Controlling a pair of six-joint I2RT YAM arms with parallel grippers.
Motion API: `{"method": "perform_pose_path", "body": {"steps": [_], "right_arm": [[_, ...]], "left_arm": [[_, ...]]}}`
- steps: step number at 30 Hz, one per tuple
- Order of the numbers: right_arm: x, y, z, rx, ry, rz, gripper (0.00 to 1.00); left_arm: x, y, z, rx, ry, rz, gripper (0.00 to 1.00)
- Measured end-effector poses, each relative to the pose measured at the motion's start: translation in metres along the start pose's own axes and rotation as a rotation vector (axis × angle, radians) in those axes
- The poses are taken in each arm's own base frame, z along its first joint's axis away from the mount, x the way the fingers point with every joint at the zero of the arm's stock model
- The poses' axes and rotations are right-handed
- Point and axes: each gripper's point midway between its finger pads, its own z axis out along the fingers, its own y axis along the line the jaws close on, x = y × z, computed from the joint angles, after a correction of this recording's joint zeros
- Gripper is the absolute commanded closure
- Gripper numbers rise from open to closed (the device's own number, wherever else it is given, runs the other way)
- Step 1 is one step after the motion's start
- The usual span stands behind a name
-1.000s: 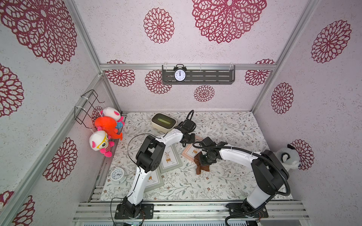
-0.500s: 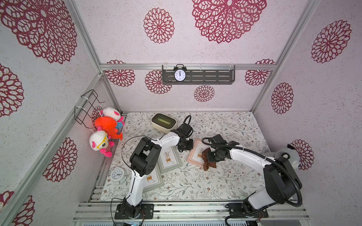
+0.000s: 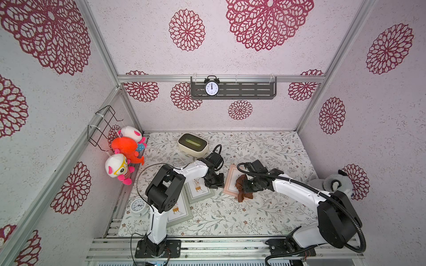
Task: Wipe the picture frame with a cloth
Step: Wipe the dirt from the picture frame.
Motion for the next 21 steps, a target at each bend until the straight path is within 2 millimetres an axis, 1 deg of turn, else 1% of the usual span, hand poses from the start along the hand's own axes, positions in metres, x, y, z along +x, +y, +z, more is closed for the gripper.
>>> {"method": "perform_pose_path", "body": {"steps": [2,5,7,10,12,14,16,18,21], "right_arm": [[0.013,0.001,0.006,0.008,0.028,-0.009,1.0],[0.024,-0.002,0.01,0.032,0.049,-0.016,1.0],[0.027,-0.007,0.011,0.056,0.052,-0.014,1.0],[0.027,-0.013,0.009,0.087,0.048,-0.011,1.0],[0.027,-0.015,0.008,0.094,0.046,-0.009,1.0],[0.026,-0.016,0.009,0.094,0.044,-0.008,1.0],[0.028,-0.017,0.012,0.093,0.043,-0.007,1.0],[0.033,-0.019,0.016,0.092,0.048,-0.007,1.0],[0.031,-0.018,0.019,0.081,0.037,-0.006,1.0]], "left_arm": [[0.006,-0.005,0.003,0.014,0.014,0.016,0.59],[0.007,-0.009,0.005,0.03,0.015,0.026,0.6],[0.008,-0.009,0.003,0.034,0.007,0.029,0.59],[0.012,-0.009,-0.009,0.044,-0.015,0.033,0.56],[0.008,-0.016,-0.019,0.067,-0.047,0.047,0.54],[0.0,-0.027,-0.029,0.104,-0.09,0.064,0.52],[-0.008,-0.036,-0.031,0.136,-0.117,0.08,0.52],[-0.012,-0.04,-0.029,0.155,-0.126,0.088,0.53],[-0.018,-0.04,-0.013,0.162,-0.116,0.09,0.58]]}}
